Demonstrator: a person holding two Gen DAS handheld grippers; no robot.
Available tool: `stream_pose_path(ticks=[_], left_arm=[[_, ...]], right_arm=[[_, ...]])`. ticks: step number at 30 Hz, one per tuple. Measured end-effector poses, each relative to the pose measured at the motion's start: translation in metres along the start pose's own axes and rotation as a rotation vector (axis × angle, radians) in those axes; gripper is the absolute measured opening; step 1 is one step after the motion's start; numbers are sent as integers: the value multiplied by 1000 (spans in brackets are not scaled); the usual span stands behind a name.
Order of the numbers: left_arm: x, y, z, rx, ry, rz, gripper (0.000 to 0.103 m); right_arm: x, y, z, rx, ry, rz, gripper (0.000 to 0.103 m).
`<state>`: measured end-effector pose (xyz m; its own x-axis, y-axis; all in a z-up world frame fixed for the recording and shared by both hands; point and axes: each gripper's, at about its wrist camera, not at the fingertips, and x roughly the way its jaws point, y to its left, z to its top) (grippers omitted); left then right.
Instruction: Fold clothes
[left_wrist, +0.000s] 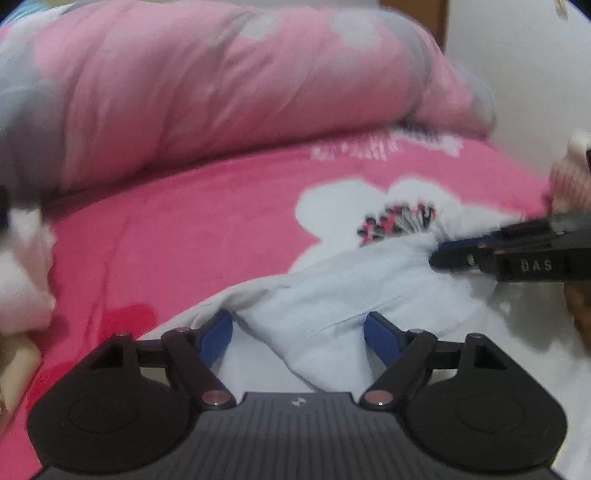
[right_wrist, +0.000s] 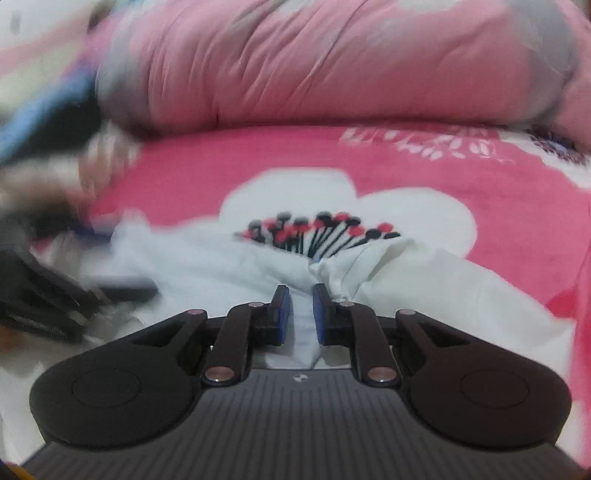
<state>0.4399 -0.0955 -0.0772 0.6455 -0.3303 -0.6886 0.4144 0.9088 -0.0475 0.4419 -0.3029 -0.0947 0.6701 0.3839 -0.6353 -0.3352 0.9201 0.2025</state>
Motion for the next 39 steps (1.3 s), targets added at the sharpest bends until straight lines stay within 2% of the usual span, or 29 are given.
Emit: stream_pose_path(ticks=[3, 5, 8, 11, 14, 18, 23, 26, 31, 32, 34, 39], left_arm=[[-33, 5, -1, -26, -28, 15, 80], [-58, 7, -3, -34, -49, 31, 81], [-103, 1, -15, -74, -86, 27, 89], [-151, -8, -29, -121, -124, 16, 94], [-198, -18, -46, -161, -158, 0, 98], [-252, -48, -89, -140, -147, -37, 100], [-291, -79, -156, -161, -123, -86, 103], [-296, -95, -199, -169, -60, -105, 103], [-287, -112, -251, -194, 54, -81, 103], [-290, -115, -256, -185, 42, -67, 103], [-295, -120, -261, -158, 33, -55, 103], [-304, -131, -275, -142, 34, -68, 103]], right_arm=[[-29, -5, 9, 83, -29, 30, 15], [-64, -5, 10, 123, -72, 23, 15], [-122, -3, -5, 212, -134, 41, 16], [-180, 8, -39, 276, -163, 63, 17], [-226, 26, -88, 301, -179, 34, 18], [-283, 55, -159, 325, -243, -2, 21], [-337, 80, -239, 413, -343, -4, 45], [-354, 86, -268, 427, -328, -49, 53], [-364, 100, -290, 365, -279, -211, 69], [-364, 102, -292, 360, -271, -235, 70], [-367, 107, -296, 350, -273, -269, 81], [-377, 116, -298, 350, -330, -312, 98]])
